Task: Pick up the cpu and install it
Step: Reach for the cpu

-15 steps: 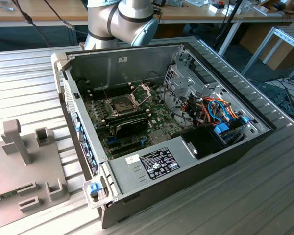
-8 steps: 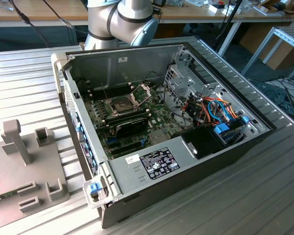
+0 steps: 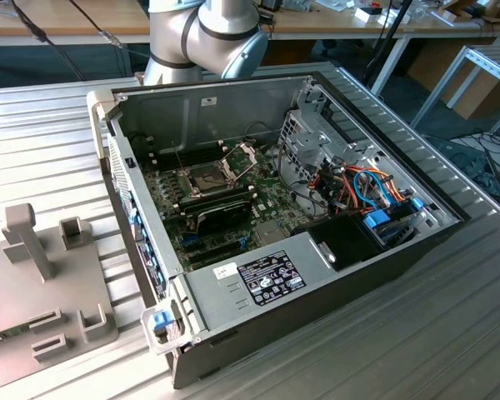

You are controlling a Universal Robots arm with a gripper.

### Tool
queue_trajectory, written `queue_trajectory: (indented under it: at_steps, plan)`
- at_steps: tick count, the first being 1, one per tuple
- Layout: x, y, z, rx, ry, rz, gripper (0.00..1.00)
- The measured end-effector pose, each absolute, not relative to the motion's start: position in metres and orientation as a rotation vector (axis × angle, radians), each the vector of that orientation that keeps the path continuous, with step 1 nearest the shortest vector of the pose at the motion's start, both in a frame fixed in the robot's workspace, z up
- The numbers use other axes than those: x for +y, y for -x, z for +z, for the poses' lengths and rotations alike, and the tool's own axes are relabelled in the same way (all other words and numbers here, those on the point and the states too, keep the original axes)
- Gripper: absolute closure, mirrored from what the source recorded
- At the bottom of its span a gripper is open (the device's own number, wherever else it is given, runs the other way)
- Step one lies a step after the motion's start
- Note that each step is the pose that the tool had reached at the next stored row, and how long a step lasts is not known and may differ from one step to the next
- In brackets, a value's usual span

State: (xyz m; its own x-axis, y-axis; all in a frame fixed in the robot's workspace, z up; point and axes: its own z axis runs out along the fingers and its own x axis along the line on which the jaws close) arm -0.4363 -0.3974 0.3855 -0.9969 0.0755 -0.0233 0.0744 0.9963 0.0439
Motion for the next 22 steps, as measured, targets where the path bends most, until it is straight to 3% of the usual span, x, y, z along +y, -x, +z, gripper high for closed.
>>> queue_trajectory:
  at_steps: [22]
  plan:
    - [-0.413,0.444,0.372,3.146,-0.119,0.060,0.89]
